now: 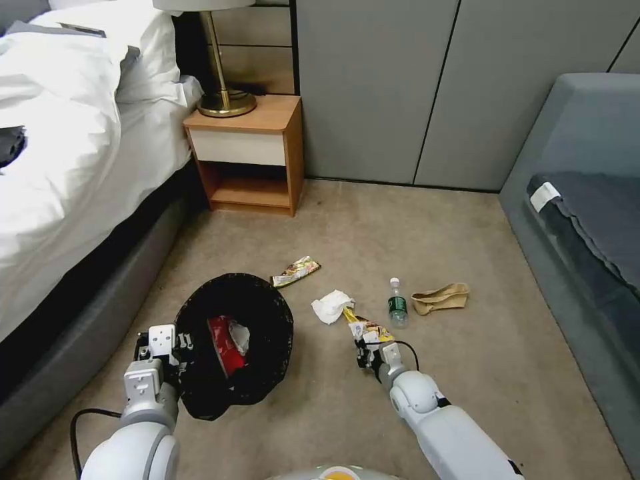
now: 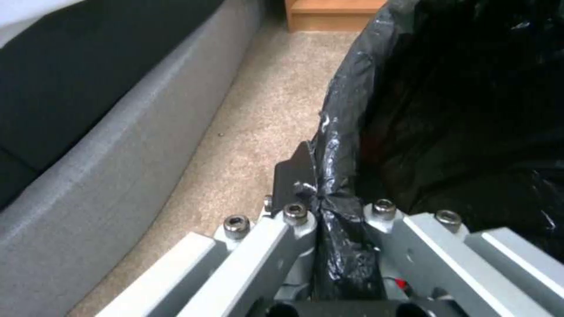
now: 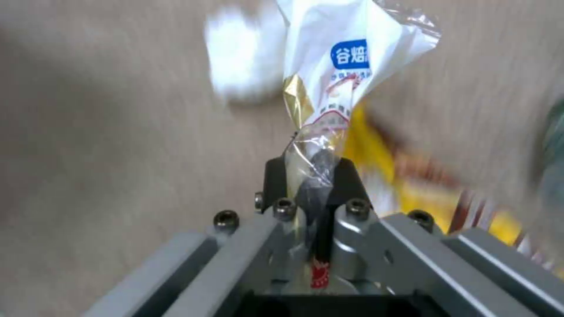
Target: Pick up the trash bin, then pick up the garbage from the floor and place it into the trash bin.
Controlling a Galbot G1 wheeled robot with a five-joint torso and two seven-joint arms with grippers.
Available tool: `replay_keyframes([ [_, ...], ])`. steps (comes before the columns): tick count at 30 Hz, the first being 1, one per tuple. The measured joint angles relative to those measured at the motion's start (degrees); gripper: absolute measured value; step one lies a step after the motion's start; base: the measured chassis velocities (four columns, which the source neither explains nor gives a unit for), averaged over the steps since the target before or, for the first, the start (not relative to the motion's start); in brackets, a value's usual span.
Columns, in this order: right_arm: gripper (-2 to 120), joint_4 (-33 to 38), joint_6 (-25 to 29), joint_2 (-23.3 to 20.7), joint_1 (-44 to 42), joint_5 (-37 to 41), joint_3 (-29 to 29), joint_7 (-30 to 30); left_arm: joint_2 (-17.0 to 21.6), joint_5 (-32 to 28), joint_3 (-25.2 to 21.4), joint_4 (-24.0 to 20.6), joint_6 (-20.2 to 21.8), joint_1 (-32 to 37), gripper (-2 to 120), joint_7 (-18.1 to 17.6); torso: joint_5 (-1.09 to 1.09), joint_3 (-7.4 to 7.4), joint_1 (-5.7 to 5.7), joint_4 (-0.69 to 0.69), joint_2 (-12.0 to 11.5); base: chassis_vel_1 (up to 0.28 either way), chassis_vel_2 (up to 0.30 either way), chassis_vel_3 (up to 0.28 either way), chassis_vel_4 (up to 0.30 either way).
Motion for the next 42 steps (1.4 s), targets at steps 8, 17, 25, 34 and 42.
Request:
replay_keyframes([
  [8, 0, 14.1, 6.9, -1.7, -2.1, -1.1, 0.4, -1.7, 0.0, 0.3, 0.7, 0.4, 0.0, -0.1, 1, 0.0, 0.00, 0.00, 0.00, 0.00, 0.0, 0.000, 0.000, 0.000, 0.000],
  [17, 0, 35.2, 20.2, -6.9, -1.2, 0.8, -3.9, -14.9, 0.3, 0.7, 1.6, 0.4, 0.0, 0.3, 1, 0.1, -0.01, -0.01, 0.00, 0.00, 0.0, 0.000, 0.000, 0.000, 0.000],
  [25, 0, 35.7, 21.2, -9.6, 1.1, 3.2, -15.2, -15.3, -0.2, 1.8, 3.3, -0.1, -0.5, 0.8, 1, 0.5, 0.00, -0.01, 0.00, 0.00, 0.0, 0.000, 0.000, 0.000, 0.000],
  [34, 0, 30.5, 21.1, -8.5, 1.9, 3.0, -20.1, -13.9, -0.2, 1.9, 3.4, -0.4, -0.5, 0.9, 1, 0.5, -0.01, -0.01, 0.00, 0.00, 0.0, 0.000, 0.000, 0.000, 0.000],
  [42, 3, 25.2, 21.1, -6.4, 2.5, 1.6, -21.2, -13.4, -0.2, 1.9, 3.5, -0.6, -0.5, 1.0, 1, 0.6, -0.01, -0.01, 0.00, 0.00, 0.0, 0.000, 0.000, 0.000, 0.000],
])
